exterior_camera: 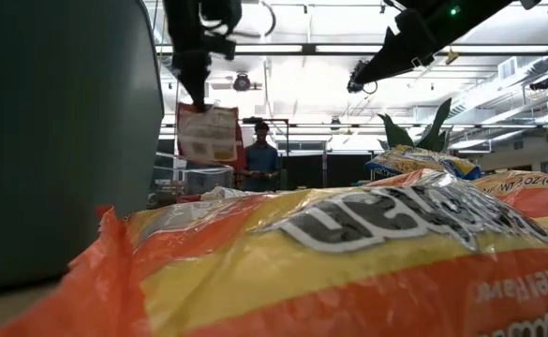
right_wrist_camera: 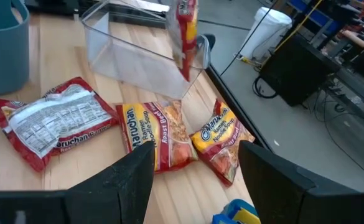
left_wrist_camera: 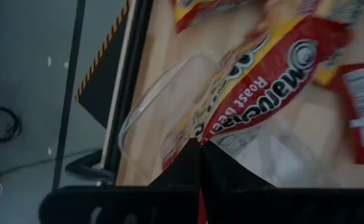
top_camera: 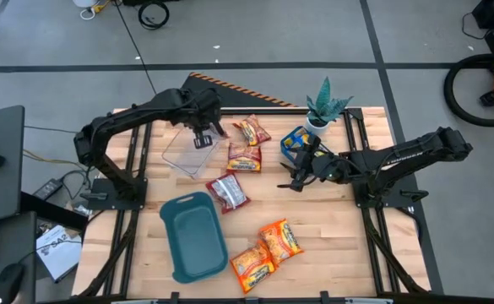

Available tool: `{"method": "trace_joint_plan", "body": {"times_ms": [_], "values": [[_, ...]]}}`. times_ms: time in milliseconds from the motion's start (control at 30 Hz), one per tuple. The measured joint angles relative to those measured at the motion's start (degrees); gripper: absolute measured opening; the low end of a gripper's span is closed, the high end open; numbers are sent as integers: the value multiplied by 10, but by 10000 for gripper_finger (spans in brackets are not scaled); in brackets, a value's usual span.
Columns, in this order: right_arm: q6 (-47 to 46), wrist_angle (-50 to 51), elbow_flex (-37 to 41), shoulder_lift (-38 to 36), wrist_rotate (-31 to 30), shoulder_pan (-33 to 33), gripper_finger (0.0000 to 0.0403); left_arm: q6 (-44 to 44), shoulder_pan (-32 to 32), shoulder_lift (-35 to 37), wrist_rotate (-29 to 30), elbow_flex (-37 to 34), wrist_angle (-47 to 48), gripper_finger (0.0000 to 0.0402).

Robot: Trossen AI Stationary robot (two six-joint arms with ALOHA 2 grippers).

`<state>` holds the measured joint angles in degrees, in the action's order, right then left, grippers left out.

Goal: Sort Maruchan noodles
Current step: Put the red noodle pack into the transparent bin

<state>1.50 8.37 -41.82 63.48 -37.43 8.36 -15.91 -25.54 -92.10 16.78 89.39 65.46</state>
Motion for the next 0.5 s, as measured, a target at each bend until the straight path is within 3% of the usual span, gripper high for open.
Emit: {"method": "trace_joint_plan", "body": {"times_ms": [200, 300, 500], "values": [[-8, 6, 0, 0, 0, 0, 237, 32, -58, 0, 1, -2, 4, 2], [-8, 3, 0, 0, 0, 0, 237, 65, -86, 0, -28, -3, 40, 2], [-13, 3, 0, 0, 0, 0, 237, 100, -90, -1, -36, -44, 64, 2]]}}
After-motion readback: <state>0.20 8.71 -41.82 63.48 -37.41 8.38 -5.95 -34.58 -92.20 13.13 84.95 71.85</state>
